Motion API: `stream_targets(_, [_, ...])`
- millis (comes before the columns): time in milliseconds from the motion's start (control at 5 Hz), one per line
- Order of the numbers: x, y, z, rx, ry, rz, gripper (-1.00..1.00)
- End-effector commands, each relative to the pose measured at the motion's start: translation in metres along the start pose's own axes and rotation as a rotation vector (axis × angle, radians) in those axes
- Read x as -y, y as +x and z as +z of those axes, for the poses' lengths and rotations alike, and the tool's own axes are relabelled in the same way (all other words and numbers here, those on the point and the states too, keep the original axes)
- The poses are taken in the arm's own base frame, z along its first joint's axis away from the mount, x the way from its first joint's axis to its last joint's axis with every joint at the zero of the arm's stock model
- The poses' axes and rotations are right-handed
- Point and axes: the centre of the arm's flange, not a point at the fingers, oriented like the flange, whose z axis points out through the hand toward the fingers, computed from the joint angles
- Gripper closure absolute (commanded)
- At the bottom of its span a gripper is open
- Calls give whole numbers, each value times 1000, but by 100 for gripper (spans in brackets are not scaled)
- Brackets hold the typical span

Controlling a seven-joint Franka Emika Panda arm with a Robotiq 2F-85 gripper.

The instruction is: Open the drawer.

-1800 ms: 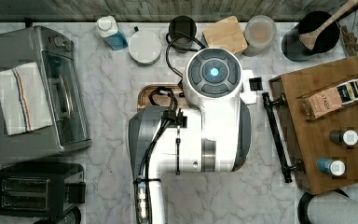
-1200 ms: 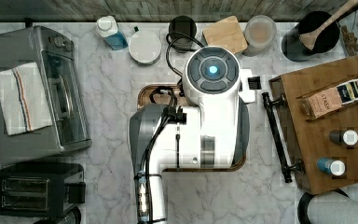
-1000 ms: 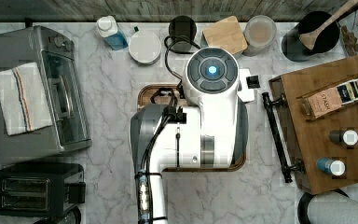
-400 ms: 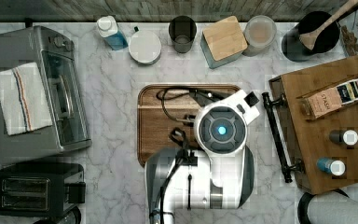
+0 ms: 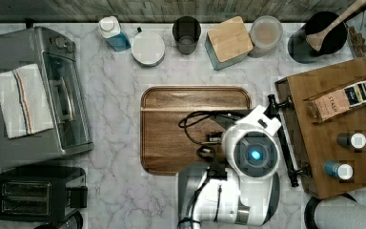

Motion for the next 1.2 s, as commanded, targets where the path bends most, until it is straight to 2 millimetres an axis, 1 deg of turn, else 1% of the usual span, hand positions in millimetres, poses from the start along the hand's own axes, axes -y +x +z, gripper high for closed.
stream_targets(200, [-67,-25,31,17,-54,-168,-100])
stream_targets(400, [-82,-27,46,25,-59,-247,-100])
stream_targets(600, [-96,-33,61,-11,-75,-302,-100])
stream_targets(800, [-107,-37,72,-13,-83,-320,-100])
stream_targets(1200, [-137,-43,67,-30,-88,-288,-100])
